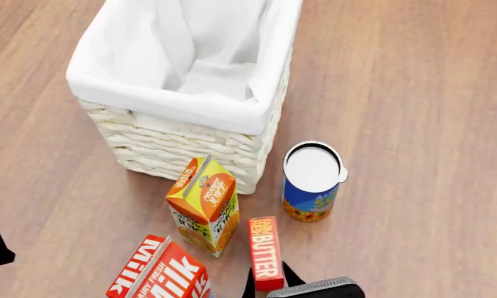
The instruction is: Pick up the butter and put it in the basket.
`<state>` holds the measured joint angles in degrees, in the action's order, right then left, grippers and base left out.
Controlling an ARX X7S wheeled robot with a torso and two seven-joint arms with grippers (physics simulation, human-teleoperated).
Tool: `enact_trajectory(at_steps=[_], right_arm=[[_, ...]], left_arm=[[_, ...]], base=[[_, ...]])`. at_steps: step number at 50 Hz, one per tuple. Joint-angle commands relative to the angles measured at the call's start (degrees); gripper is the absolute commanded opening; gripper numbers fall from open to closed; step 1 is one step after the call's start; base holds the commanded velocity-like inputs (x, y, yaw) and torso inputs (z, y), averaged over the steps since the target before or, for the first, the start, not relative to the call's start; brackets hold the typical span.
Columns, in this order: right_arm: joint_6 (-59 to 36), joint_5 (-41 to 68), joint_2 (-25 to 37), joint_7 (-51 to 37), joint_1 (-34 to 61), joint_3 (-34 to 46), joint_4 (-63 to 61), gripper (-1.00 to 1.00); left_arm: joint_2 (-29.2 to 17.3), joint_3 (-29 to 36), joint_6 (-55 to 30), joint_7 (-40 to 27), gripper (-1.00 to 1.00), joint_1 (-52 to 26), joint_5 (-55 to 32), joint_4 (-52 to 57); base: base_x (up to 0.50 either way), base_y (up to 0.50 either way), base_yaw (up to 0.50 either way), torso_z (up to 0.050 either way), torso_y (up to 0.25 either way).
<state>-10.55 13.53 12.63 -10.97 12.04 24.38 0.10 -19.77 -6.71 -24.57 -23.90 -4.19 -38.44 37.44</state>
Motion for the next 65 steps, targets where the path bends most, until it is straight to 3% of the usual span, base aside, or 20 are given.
enact_trajectory(at_steps=[1, 36, 52, 65], right_arm=[[-6.8, -3.2, 4.0, -5.1, -6.0, -0.5, -19.4, -1.00], [-16.6, -7.0, 10.8, -13.8, -16.9, -3.3, -44.7, -1.00], [-16.6, -5.9, 14.6, -17.3, -24.0, -11.2, -51.9, -1.00], [-25.1, 1.2, 18.0, -17.3, -21.7, -20.7, -58.7, -1.00]], left_arm=[[-0.1, 0.2, 0.2, -0.2, 1.00, -0.3, 0.1, -0.5], [-0.3, 1.1, 1.1, -0.4, 1.00, -1.5, 0.8, -2.6], [-0.4, 1.3, 1.6, -0.5, 1.00, -1.9, 0.8, -3.2], [-0.4, 1.7, 1.7, -0.9, 1.00, -2.0, 0.9, -3.0]], base=[[0.00, 0.00, 0.00, 0.000, 0.000], [0.00, 0.00, 0.00, 0.000, 0.001], [0.00, 0.00, 0.00, 0.000, 0.001], [0.00, 0.00, 0.00, 0.001, 0.001]])
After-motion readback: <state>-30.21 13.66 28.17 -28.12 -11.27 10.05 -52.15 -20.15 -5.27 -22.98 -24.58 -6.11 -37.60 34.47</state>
